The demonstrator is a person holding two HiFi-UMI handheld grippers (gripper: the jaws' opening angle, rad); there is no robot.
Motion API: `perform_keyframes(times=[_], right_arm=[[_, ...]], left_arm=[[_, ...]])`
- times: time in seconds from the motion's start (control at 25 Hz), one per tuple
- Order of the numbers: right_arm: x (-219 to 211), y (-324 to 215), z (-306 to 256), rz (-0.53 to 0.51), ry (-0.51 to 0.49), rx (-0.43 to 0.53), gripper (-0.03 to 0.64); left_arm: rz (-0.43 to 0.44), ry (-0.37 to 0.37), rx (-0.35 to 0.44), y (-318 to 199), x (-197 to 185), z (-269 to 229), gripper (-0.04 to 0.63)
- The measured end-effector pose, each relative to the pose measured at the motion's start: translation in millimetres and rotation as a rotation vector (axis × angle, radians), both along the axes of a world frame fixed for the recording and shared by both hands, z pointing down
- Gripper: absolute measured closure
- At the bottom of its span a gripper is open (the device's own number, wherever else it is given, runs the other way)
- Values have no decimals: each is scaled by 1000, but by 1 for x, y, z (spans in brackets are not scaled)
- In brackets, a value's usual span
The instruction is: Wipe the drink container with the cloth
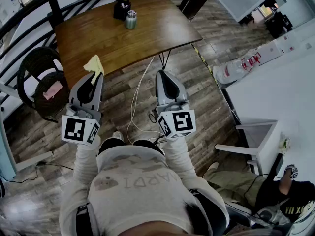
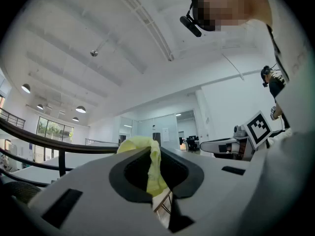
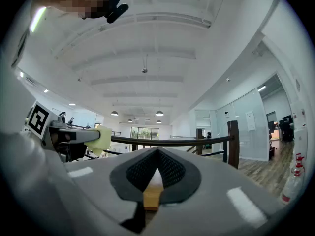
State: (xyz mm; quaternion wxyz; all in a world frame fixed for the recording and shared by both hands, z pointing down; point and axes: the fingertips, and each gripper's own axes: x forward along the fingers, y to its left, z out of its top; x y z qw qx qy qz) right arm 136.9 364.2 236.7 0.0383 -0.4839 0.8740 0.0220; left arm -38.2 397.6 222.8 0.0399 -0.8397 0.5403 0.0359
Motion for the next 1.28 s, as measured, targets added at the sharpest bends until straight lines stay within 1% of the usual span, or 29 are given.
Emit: perform_keyframes(times=[0.36,0.6,0.8,1.04,1.28], right_arm=[[-4,-3,0,17,4,8,606],[-14,-4,-1,53,14,28,606],[-23,-2,5,91,-16,14,606],[-19,-2,5,119,6,10,606],[-8,-23,6,136,5,14,606]], left_arm=[[15,1,9,-5,-4,-3,563],[49,3,14,-11,-15,-1,563],[85,4,12,-15,-25,2,565],[112,31,10,-25,-25,3,563],[130,24,3,-44,-13,7,563]])
